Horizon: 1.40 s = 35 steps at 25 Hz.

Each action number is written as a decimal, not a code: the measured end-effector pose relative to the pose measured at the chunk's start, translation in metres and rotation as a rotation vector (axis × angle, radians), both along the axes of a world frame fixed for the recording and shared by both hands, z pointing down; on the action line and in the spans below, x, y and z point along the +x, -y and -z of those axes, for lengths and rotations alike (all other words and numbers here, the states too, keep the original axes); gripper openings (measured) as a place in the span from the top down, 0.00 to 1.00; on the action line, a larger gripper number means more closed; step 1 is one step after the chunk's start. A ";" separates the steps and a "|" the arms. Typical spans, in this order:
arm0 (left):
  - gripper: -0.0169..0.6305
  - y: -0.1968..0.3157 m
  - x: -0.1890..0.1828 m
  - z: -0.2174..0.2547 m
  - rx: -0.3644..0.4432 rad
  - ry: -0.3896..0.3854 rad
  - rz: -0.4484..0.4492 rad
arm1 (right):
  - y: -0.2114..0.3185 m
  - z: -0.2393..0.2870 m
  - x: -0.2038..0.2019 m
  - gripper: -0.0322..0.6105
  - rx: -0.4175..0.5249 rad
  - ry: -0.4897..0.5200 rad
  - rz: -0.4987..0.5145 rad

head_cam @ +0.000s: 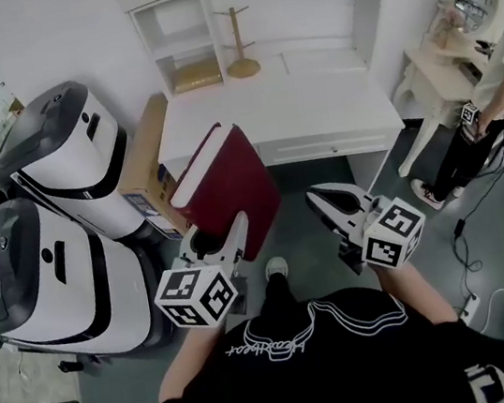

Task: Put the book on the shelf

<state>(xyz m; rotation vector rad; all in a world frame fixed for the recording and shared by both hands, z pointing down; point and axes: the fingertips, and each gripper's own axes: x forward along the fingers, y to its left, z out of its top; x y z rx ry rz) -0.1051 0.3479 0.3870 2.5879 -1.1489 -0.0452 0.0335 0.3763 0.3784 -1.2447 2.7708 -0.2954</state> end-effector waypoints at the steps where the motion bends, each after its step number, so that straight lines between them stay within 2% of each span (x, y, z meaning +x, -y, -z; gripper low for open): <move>1: 0.64 0.008 0.002 0.000 -0.001 0.001 -0.005 | 0.007 0.001 0.003 0.94 0.006 0.005 -0.007; 8: 0.64 0.080 0.017 0.001 -0.007 0.009 -0.029 | 0.074 0.003 0.021 0.94 0.007 0.033 -0.045; 17: 0.64 0.199 0.033 0.002 -0.036 0.026 -0.064 | 0.191 0.005 0.031 0.94 -0.017 0.091 -0.044; 27: 0.64 0.316 0.022 0.004 -0.032 -0.010 -0.056 | 0.303 0.007 0.018 0.94 -0.015 0.007 -0.026; 35: 0.64 0.371 0.004 0.010 0.001 -0.034 -0.020 | 0.356 0.012 0.013 0.94 -0.007 0.006 -0.041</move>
